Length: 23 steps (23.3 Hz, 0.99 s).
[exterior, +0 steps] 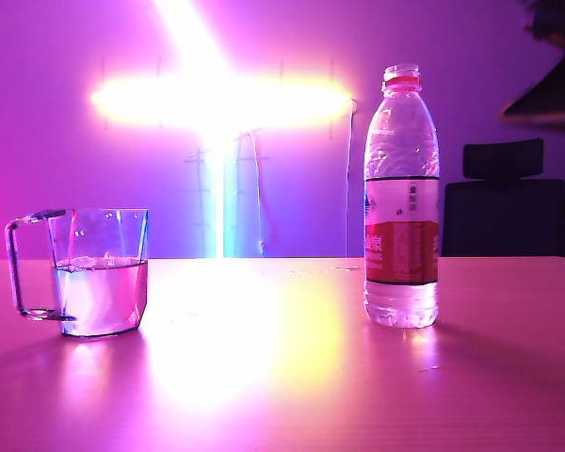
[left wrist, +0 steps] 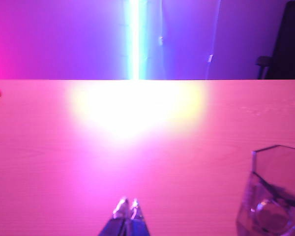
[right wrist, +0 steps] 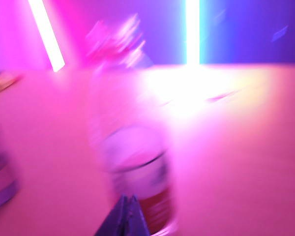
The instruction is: Pick up the mineral water bottle on the table and pour water into the mug until it's half full.
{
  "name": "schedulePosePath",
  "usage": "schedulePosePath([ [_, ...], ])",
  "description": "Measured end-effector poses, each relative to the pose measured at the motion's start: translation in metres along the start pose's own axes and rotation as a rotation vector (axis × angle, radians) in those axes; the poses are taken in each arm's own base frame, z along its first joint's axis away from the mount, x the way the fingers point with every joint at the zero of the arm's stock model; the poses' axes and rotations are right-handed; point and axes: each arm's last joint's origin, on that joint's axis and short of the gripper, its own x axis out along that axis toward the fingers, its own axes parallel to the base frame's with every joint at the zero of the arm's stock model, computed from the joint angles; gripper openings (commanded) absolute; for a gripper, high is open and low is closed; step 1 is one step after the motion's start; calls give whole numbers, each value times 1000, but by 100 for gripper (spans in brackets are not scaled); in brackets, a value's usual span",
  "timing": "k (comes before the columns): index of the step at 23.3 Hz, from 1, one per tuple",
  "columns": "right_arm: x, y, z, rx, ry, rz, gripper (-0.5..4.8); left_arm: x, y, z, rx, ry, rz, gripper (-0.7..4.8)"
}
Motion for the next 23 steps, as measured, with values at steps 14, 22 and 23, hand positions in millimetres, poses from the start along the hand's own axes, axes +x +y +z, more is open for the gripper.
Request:
schedulePosePath([
  [14, -45, -44, 8, -134, -166, -324, -8, 0, 0, 0, 0, 2, -1, -2],
  [22, -48, -51, -12, -150, -163, -313, -8, 0, 0, 0, 0, 2, -1, -2],
  [23, -49, -51, -12, -151, -163, -318, -8, 0, 0, 0, 0, 3, 0, -2],
])
